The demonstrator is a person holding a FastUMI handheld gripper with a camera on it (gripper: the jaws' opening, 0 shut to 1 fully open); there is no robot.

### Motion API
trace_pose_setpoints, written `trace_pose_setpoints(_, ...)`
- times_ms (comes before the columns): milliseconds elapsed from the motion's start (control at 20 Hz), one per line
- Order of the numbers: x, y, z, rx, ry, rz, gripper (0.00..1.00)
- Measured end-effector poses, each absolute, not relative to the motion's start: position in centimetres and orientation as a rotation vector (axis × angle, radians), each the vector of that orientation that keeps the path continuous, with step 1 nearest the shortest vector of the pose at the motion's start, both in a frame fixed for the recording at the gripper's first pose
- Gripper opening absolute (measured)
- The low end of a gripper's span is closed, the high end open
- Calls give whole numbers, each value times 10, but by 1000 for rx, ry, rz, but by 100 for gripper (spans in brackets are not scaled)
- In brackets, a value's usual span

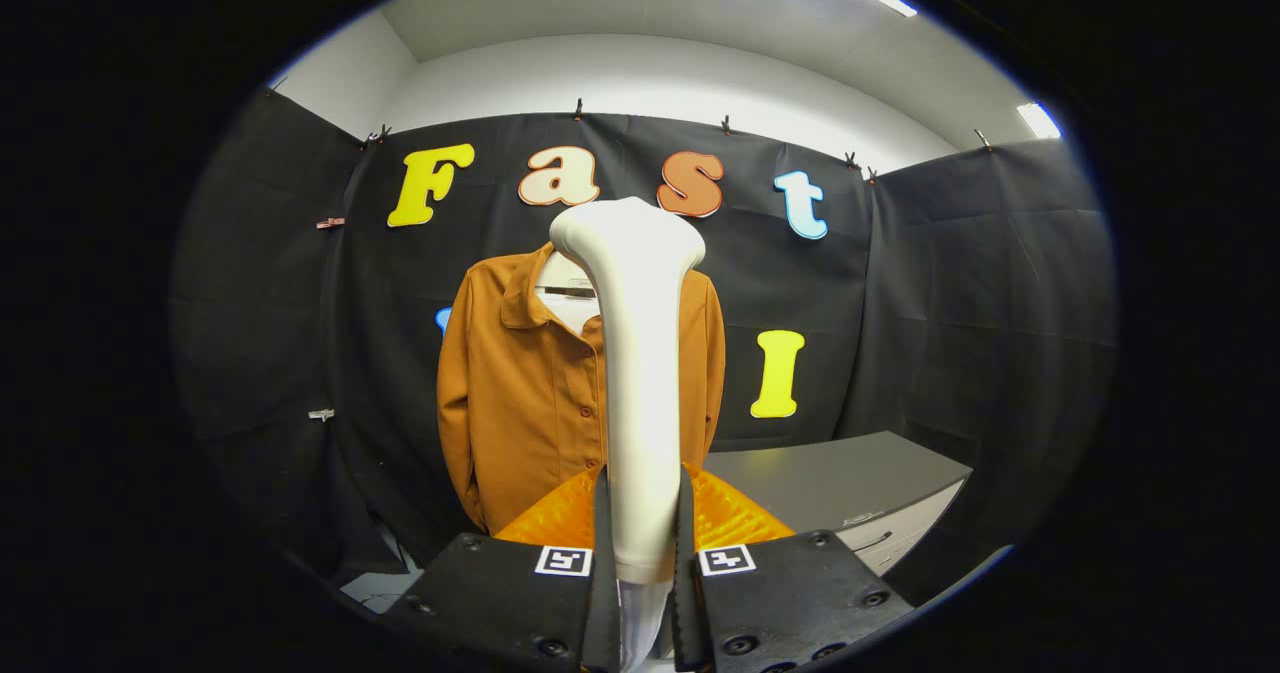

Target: Iron the clothes twice with a garment steamer, once on the left side and once on the right side.

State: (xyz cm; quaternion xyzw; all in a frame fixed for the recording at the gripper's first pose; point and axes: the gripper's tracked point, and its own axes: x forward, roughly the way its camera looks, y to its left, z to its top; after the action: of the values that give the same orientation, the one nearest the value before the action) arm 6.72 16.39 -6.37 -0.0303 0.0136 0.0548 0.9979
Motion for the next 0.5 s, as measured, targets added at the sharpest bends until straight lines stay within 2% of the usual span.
trace_pose_setpoints(500,69,166,-66,-65,22,112,24)
